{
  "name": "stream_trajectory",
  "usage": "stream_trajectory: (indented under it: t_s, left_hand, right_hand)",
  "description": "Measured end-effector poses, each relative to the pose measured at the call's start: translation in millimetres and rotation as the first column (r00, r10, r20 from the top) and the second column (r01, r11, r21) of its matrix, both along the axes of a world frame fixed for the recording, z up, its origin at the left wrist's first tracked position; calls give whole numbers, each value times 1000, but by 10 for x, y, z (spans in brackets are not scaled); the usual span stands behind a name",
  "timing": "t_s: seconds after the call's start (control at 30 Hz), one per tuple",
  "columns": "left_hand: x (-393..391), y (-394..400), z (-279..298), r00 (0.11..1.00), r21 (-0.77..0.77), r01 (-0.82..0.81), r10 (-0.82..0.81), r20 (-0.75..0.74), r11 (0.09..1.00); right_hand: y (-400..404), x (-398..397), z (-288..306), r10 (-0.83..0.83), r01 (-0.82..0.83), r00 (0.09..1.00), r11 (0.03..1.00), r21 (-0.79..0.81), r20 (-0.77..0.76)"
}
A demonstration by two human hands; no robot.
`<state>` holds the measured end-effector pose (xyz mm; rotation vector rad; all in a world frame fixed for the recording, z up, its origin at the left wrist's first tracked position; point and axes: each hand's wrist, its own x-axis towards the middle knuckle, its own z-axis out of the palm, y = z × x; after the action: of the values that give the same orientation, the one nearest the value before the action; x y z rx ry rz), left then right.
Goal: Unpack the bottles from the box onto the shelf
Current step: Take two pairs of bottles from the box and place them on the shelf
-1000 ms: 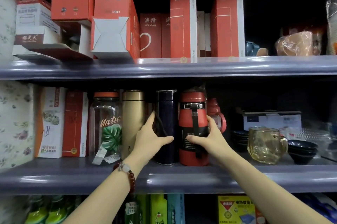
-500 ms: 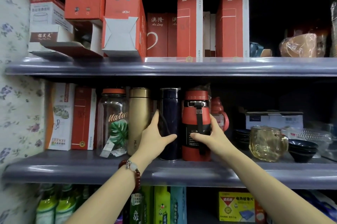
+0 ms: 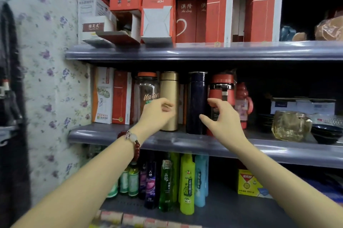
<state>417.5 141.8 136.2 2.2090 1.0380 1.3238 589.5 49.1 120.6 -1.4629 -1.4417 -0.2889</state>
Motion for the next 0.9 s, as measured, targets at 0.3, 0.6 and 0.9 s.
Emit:
stream_trajectory:
  t_s: [0.3, 0.6, 0.9]
  left_hand:
    - [-941, -406, -611, 927, -5, -297, 286, -242, 955]
    - [-2312, -1209, -2214, 692, -205, -633, 428, -581, 746]
    - [-3673, -1879, -3802, 603, -394, -776, 397, -691, 493]
  right_hand:
    - [321, -1055, -555, 411, -337, 899, 871, -356, 155]
    - [287, -2424, -1977, 739, -487, 668, 524, -699, 88]
    - [64, -3818, -3719, 830, -355, 555, 186, -916, -47]
